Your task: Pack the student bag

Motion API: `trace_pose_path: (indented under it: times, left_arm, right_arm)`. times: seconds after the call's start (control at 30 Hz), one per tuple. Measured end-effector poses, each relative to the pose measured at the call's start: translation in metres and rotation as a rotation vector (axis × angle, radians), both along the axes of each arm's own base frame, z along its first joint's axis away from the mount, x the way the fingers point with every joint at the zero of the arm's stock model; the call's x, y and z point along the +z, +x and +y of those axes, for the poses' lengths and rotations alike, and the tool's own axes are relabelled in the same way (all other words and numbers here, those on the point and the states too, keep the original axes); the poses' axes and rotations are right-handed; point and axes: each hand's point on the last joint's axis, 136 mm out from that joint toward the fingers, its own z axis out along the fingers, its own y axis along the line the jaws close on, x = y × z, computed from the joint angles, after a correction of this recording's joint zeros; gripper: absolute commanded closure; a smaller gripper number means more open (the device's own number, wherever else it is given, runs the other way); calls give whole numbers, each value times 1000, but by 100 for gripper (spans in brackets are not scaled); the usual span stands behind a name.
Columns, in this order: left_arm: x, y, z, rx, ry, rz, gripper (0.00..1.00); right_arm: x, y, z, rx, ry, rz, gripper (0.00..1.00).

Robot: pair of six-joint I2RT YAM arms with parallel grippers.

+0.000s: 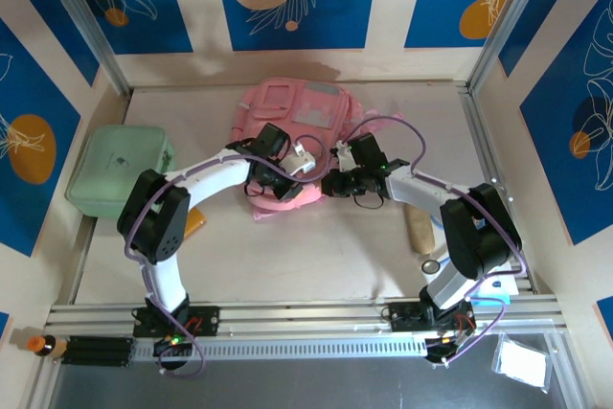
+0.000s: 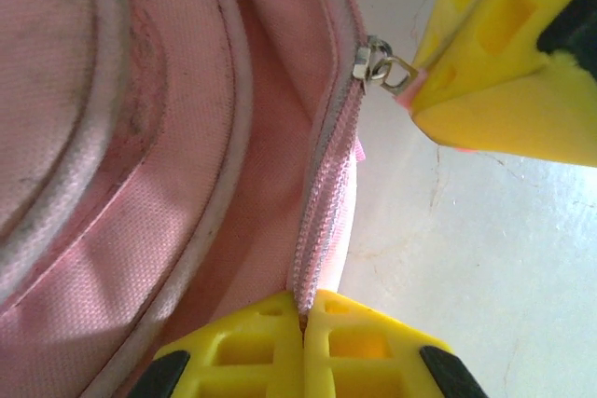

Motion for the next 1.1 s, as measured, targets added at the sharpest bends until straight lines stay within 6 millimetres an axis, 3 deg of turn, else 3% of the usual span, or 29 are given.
trace_pose_path:
  times: [0.3,0.57,0.83,1.0,1.1]
  left_arm:
    - [1,4,3,38,-25,19,100]
    - [7,4,-3,20,-73,4,100]
    - [-1,1,4,46,-64,35,100]
    - [-1,-1,5,47,-64,34,100]
    - [3,-1,4,43,-80,22,100]
  right_arm:
    - [1,-4,6,16,29,-1,100]
    - [3,2,-11,-60,-22,-7,100]
    - [1,-18,17,35,-45,-12,100]
    - [0,-17,15,21,-28,7,100]
    - [3,-13,6,-5,3,23,91]
